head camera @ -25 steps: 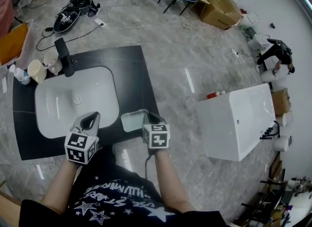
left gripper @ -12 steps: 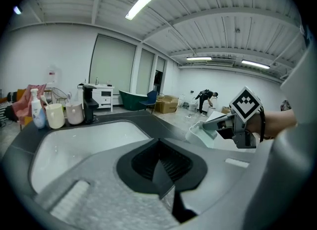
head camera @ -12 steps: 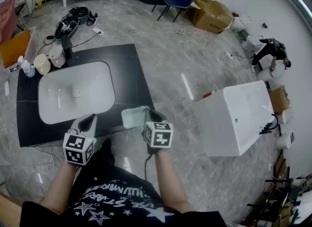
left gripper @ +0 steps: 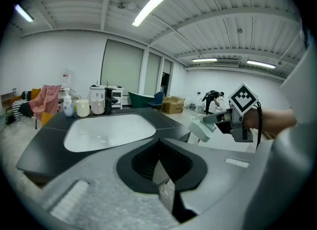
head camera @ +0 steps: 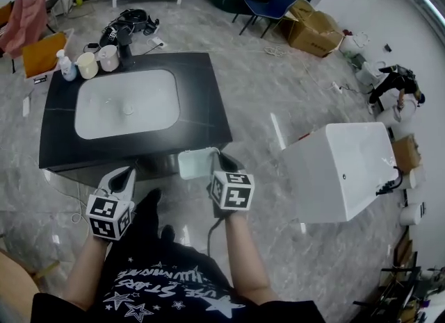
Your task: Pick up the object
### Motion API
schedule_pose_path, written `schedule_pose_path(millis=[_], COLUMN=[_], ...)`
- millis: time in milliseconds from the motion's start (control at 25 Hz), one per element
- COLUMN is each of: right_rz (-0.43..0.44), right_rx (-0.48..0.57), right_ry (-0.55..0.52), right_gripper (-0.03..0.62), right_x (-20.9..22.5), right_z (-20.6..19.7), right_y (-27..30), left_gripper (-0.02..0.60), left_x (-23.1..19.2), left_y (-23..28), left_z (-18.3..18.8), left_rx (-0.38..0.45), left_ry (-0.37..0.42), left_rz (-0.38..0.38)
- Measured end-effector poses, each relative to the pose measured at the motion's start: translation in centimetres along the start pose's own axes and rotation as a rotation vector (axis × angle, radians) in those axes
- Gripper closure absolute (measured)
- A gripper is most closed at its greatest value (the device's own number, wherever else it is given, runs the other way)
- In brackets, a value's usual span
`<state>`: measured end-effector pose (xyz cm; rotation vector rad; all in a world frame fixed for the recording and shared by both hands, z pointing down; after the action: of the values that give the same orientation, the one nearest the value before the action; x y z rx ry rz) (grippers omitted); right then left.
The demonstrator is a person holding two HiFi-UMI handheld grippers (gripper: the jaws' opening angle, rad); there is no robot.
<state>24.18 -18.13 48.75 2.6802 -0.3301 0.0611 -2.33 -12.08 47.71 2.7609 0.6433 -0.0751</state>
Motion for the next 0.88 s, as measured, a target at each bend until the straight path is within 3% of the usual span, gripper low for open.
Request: schedule_pose_path(millis=[320,640,880], right_rz=[0.020,-0.073,-0.115], right_rx=[-0.007,0.013,0.031], right_ry=[0.000,0.016,0.007], right_gripper=[0.583,0.583,0.583], right_x=[-3.9,-6.7,-11.5], right_z=[-1.9,-1.9,-2.2], right_y=[-1.9,-4.0,-6.0], left_gripper=[0.574,0.574,0.574], left_x=[-2.3,-3.8,-6.9], left_y=[-4.5,-7.5,-10.6], left_z=[-0.9,-0.6,-0.8], left_rx=[0.007,0.021,0.028], left_ry=[-0.011,-0.014,-0.011], left_rz=[0.046,-0.021,-0.069])
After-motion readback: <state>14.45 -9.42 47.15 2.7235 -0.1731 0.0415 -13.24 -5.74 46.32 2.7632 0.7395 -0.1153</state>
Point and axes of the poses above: the fingertips, and each gripper's own axes: y forward along the fingers, x to its right, z out of its top, the point moved 3 cm from there along -y, backward along the fingers, and after that the axes turned 11 degrees about x, right-handed, at the moved point
